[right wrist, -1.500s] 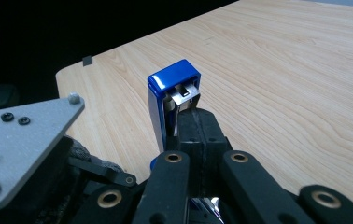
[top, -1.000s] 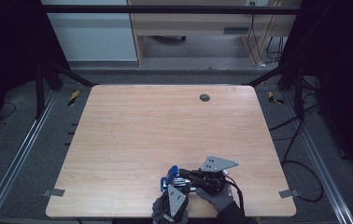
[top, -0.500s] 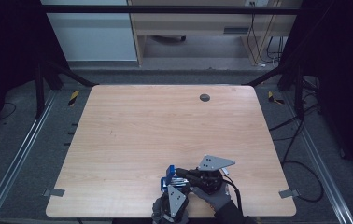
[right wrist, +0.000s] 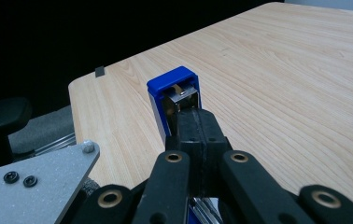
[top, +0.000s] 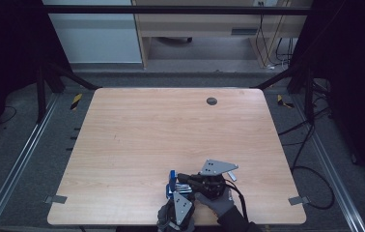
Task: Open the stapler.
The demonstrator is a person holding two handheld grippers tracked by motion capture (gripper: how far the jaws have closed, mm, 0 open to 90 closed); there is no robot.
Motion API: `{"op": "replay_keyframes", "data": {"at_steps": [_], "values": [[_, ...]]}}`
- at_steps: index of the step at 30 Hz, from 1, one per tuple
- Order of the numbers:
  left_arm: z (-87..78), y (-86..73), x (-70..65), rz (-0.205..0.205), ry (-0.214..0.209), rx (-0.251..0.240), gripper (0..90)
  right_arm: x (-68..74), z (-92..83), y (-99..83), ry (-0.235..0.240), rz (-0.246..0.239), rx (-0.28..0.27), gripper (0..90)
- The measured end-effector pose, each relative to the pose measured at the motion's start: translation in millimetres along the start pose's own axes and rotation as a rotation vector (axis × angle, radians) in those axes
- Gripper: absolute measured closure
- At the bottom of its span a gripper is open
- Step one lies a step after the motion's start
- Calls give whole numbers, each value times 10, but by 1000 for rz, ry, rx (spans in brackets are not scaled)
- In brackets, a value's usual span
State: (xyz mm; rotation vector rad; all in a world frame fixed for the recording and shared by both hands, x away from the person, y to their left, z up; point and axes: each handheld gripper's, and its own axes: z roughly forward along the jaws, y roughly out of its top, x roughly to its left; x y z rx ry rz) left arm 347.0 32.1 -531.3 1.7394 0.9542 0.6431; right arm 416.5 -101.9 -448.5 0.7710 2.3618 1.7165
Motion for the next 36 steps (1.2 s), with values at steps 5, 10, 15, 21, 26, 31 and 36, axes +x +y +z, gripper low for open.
{"op": "replay_keyframes", "data": {"at_steps": [5, 10, 15, 21, 26, 31, 36], "values": [[0, 0, 0, 0, 2, -1, 900, -12, 11, 13, 5, -1, 6, 900], [0, -1, -1, 0, 4, -2, 900, -9, 33, 23, 13, -2, 11, 900], [0, 2, 16, 28, 3, -2, 900, 2, 75, 40, 24, -6, 14, 900], [-2, -13, -14, 4, 13, -9, 900, -4, 80, 42, 27, -4, 14, 900], [-6, -19, -16, 2, 17, -13, 900, -7, 86, 46, 27, 0, 14, 900], [-10, -21, -11, -1, 16, -18, 900, -17, 97, 52, 27, 3, 13, 900], [-10, -22, -10, -2, 16, -17, 900, -14, 119, 64, 34, 1, 17, 900]]}}
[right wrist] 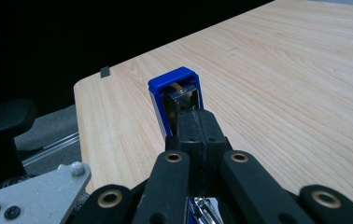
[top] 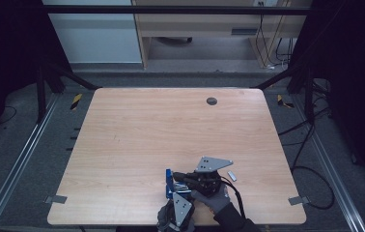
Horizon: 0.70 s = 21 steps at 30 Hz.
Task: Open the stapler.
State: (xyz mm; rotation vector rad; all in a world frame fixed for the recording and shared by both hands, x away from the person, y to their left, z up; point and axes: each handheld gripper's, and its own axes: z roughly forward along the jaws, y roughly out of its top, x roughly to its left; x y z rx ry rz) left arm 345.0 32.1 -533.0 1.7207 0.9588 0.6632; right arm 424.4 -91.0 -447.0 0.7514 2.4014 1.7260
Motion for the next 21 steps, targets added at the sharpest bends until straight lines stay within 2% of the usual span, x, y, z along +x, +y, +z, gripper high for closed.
{"op": "replay_keyframes", "data": {"at_steps": [4, 14, 21], "values": [[-1, -3, -3, 1, 0, 0, 900, 33, 67, 22, 15, -13, 10, 900], [-6, -6, -8, 8, 5, -5, 900, -14, 103, 48, 43, 4, 21, 900], [-4, -6, -6, 3, 0, -6, 900, -15, 165, 83, 62, -7, 43, 900]]}}
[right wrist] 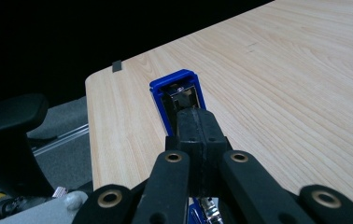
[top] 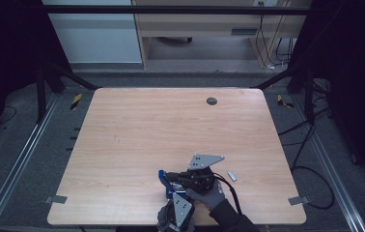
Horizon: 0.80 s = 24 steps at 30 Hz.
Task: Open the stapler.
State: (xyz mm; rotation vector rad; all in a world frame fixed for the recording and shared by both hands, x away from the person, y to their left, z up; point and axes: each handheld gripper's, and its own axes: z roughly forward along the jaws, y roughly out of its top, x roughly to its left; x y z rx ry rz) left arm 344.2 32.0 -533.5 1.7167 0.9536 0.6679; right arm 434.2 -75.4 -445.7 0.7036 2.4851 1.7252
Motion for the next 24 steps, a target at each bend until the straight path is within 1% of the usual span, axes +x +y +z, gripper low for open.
{"op": "replay_keyframes", "data": {"at_steps": [4, 7, 10, 15, 20, 22, 23, 24], "values": [[0, -1, -2, 1, 1, 1, 900, -7, 20, 2, 13, 6, 6, 900], [0, -4, -7, 4, 3, 2, 900, -13, 59, 5, 30, 11, 23, 900], [0, -6, -8, 3, 3, 2, 900, -4, 108, 15, 35, 2, 38, 900], [0, -8, -8, 3, 5, -1, 900, -12, 166, 34, 48, 1, 54, 900], [-1, -9, -10, 4, 6, -1, 900, -19, 192, 61, 54, -3, 75, 900], [-1, -10, -11, 3, 6, -1, 900, -19, 220, 65, 55, -3, 88, 900], [-1, -10, -11, 3, 6, -1, 900, -21, 239, 63, 45, -8, 98, 900], [-2, -10, -10, 3, 6, -1, 900, -29, 258, 61, 49, -1, 102, 900]]}}
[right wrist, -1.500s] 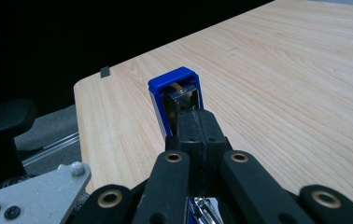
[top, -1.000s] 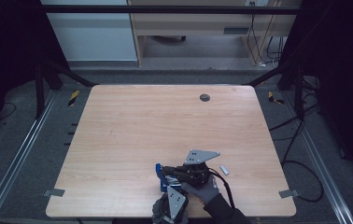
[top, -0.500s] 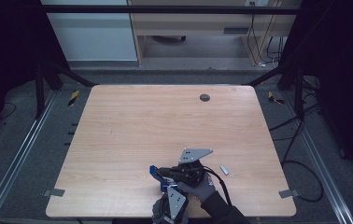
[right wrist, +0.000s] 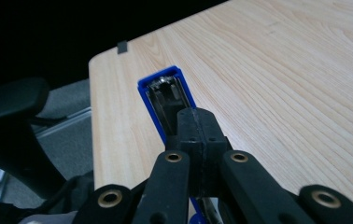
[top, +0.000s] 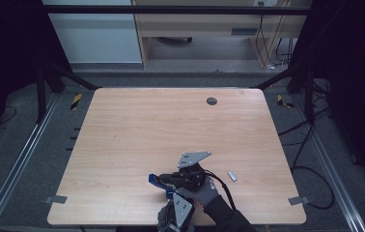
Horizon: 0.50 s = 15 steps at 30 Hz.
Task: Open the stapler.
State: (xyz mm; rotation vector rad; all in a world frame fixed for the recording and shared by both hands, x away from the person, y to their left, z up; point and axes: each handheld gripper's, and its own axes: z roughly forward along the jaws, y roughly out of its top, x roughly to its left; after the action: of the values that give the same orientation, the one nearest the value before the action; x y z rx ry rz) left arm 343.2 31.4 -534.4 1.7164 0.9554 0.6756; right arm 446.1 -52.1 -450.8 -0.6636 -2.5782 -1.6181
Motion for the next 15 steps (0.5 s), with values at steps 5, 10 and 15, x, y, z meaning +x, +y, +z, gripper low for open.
{"op": "replay_keyframes", "data": {"at_steps": [5, 10, 15], "values": [[-1, -2, -1, -1, 1, -1, 900, -4, 55, 15, 6, -1, 21, 900], [-2, -3, -1, -1, 3, -2, 900, 4, 128, 18, 0, -5, 65, 900], [-3, -6, 0, -3, 2, -4, 900, -19, 185, 15, 6, -9, 101, 900]]}}
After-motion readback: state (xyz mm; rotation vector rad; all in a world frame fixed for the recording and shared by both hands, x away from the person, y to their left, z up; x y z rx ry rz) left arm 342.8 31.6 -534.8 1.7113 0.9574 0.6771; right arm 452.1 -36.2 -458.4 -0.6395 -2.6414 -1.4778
